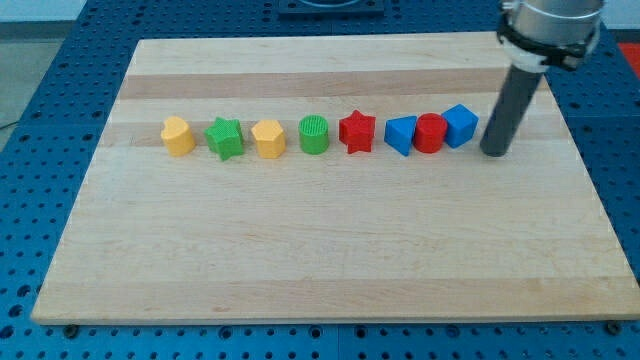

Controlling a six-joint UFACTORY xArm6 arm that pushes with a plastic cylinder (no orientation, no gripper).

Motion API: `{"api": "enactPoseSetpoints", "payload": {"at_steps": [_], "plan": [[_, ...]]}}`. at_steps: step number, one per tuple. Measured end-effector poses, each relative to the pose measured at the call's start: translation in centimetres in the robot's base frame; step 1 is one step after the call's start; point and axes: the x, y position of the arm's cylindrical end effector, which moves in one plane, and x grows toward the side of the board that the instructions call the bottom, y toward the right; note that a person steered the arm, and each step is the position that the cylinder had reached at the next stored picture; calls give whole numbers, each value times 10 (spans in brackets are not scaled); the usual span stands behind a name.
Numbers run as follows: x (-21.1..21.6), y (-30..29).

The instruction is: Push the blue cube to the top of the blue triangle

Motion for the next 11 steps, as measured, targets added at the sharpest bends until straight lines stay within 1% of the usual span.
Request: {"api": "enactPoseSetpoints", "payload": {"at_steps": [1,3,5,6,7,8,9,10,11], "plan": [[-24,-16],[-78,-30],[-95,-32],[-126,-71],[-143,-90],[-130,-32],[-77,20],[-19,19],[5,-1]]}}
